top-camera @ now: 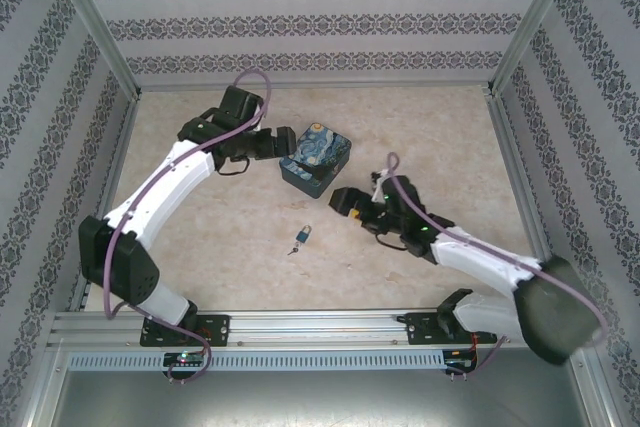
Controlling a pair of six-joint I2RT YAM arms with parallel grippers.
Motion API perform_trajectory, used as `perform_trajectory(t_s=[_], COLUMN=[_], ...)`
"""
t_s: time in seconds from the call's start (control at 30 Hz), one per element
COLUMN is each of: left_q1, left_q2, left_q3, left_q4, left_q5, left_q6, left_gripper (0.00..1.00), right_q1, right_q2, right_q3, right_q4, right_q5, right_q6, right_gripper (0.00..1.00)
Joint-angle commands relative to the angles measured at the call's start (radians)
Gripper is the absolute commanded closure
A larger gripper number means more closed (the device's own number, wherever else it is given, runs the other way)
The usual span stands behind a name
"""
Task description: Unlock a padlock with a key
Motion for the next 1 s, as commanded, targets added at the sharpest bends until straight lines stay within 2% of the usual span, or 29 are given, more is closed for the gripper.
perform_trajectory(t_s=[0.0, 0.17, 0.23, 0.33, 0.4, 0.57, 0.77, 0.97], left_q1=[0.009, 0.010, 0.016, 0.048, 0.087, 0.184, 0.204, 0.263], left_q2=[-0.112, -0.298, -0.371, -0.454, -0.476, -0.495, -0.400, -0.274], left_q3=[-0.049, -0.257, -0.352, -0.471, -0.520, -0.682, -0.839, -0.972], left_q4=[0.078, 0.297, 0.410, 0.547, 0.568, 0.682, 0.936, 1.174], left_q5=[-0.186, -0.483, -0.593, -0.658, -0.657, -0.589, -0.588, -0.524], left_q6=[0.053, 0.165, 0.244, 0.373, 0.416, 0.395, 0.472, 0.437], left_gripper=[0.00, 0.00, 0.00, 0.00, 0.00, 0.00, 0.00, 0.00], right_q1=[-0.089, -0.187, -0.238, -0.326, -0.354, -0.365, -0.423, -0.461], right_q2=[-0.134, -0.221, -0.221, -0.217, -0.226, -0.216, -0.131, -0.026], right_q3=[0.081, 0.247, 0.270, 0.238, 0.184, 0.040, 0.031, 0.003], right_q4=[-0.234, -0.510, -0.553, -0.514, -0.431, -0.122, -0.017, 0.091], right_q5=[0.078, 0.329, 0.417, 0.495, 0.580, 0.783, 0.736, 0.702], right_q6=[-0.160, -0.388, -0.433, -0.467, -0.493, -0.655, -0.791, -0.835], right_gripper=[0.02, 0.02, 0.02, 0.02, 0.02, 0.02, 0.02, 0.02])
